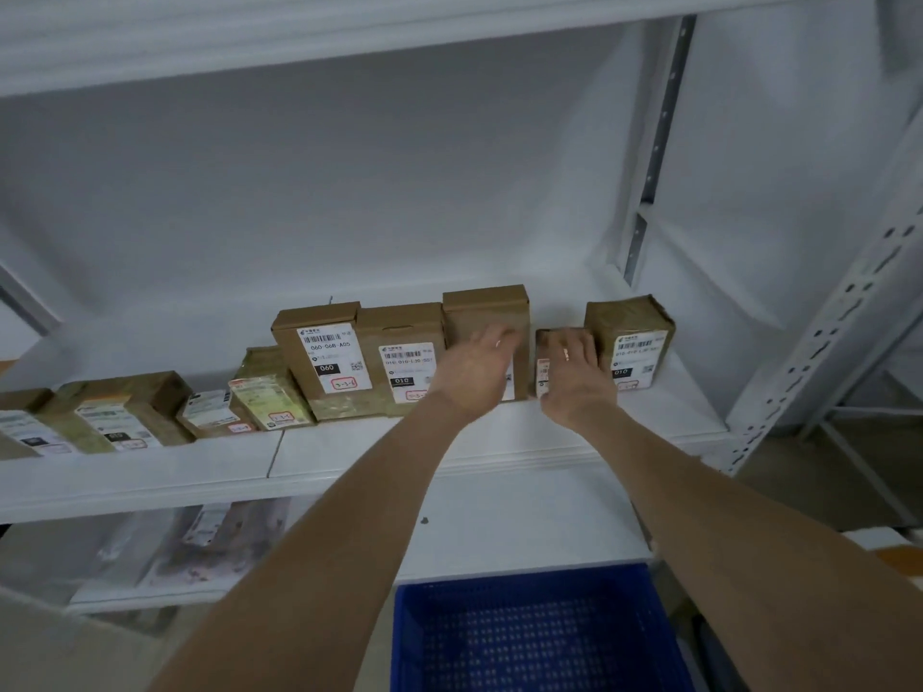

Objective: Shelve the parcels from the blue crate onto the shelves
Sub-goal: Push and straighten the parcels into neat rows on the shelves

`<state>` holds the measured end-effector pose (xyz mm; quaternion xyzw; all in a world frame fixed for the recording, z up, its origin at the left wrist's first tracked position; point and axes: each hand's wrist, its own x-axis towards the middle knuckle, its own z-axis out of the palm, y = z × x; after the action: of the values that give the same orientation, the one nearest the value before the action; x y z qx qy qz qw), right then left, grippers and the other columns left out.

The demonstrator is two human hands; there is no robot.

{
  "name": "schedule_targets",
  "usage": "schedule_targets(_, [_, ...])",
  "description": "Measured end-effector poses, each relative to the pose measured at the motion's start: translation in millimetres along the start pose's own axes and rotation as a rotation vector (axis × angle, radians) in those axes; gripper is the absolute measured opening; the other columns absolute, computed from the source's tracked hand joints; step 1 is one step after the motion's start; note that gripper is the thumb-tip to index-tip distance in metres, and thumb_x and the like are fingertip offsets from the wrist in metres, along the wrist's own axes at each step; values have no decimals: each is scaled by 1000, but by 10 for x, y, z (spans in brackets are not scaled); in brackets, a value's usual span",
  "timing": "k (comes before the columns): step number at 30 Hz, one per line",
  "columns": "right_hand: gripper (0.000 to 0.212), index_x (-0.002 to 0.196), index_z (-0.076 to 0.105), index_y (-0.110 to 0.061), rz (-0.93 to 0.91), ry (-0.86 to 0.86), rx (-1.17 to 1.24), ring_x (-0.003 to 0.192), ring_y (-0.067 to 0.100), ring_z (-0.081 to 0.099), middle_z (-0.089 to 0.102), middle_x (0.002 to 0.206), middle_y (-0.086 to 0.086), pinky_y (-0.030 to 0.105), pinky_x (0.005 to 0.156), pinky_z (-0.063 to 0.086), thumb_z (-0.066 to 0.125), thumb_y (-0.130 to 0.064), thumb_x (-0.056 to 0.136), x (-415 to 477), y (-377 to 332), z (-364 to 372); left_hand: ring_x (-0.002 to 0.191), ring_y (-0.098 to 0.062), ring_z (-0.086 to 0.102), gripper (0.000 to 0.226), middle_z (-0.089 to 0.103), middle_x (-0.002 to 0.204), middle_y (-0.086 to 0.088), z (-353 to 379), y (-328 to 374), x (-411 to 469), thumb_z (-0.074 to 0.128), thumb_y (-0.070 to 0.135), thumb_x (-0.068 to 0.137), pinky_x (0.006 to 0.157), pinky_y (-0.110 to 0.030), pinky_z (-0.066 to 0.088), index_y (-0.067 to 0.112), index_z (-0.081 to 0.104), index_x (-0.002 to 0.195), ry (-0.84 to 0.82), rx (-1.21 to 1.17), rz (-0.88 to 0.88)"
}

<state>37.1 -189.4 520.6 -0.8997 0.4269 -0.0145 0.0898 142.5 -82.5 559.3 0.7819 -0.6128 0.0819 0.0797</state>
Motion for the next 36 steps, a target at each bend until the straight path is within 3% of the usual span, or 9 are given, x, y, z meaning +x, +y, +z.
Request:
schedule_targets(6, [81,153,1,-15,-54,23,25,148,28,-8,-4,161,8,44,119,3,53,-20,92,190,714,-24,140,-25,24,71,15,156,-5,582,746,461,52,6,88,102,-39,39,10,17,150,-213,-66,-145])
schedule_targets(9, [83,153,-5,-15,-49,16,-12,147,32,-10,-10,160,13,44,120,-1,51,-28,93,318,1093,-113,147,-25,5,80,3,159,-9,748,961,709,51,6,89,117,-37,18,8,2,152,-236,-45,-240])
schedule_targets(11, [91,153,-8,-17,-58,-12,-31,147,33,-13,-15,159,15,44,120,-1,56,-30,90,424,1271,-148,147,-26,2,82,3,159,-12,805,1020,862,52,5,87,120,-38,6,7,1,152,-219,3,-275])
schedule_targets(13, [98,153,-9,-20,-63,-9,-50,147,32,-14,-15,159,14,46,119,1,62,-32,86,539,1389,-132,147,-28,2,82,2,158,-15,856,1030,973,54,7,86,120,-41,4,8,3,151,-222,42,-305])
schedule_targets(22, [91,153,5,-24,-111,6,-62,147,32,-2,2,159,15,48,118,13,62,-38,83,616,1312,-81,145,-28,10,75,7,157,-11,876,1016,1019,59,8,84,114,-40,27,14,21,148,-249,26,-393])
schedule_targets(26, [96,154,1,-24,-118,-30,-97,147,33,-4,-1,159,15,49,118,8,64,-42,83,630,1338,-122,146,-26,8,80,4,158,-9,845,1021,990,59,10,84,112,-40,29,16,15,150,-255,3,-385])
schedule_targets(31, [90,154,-1,-21,-188,26,-118,147,33,-9,-7,160,14,49,119,0,58,-37,88,537,1305,-101,136,-24,28,72,23,149,-5,796,1002,937,62,8,82,99,-37,42,17,28,144,-144,-1,-384])
schedule_targets(36, [91,154,-1,-23,-182,-19,-56,148,30,-9,-4,161,8,48,120,1,61,-37,88,514,1188,-59,140,-24,20,72,19,147,-6,810,970,888,61,11,83,95,-39,47,20,26,145,-229,20,-455])
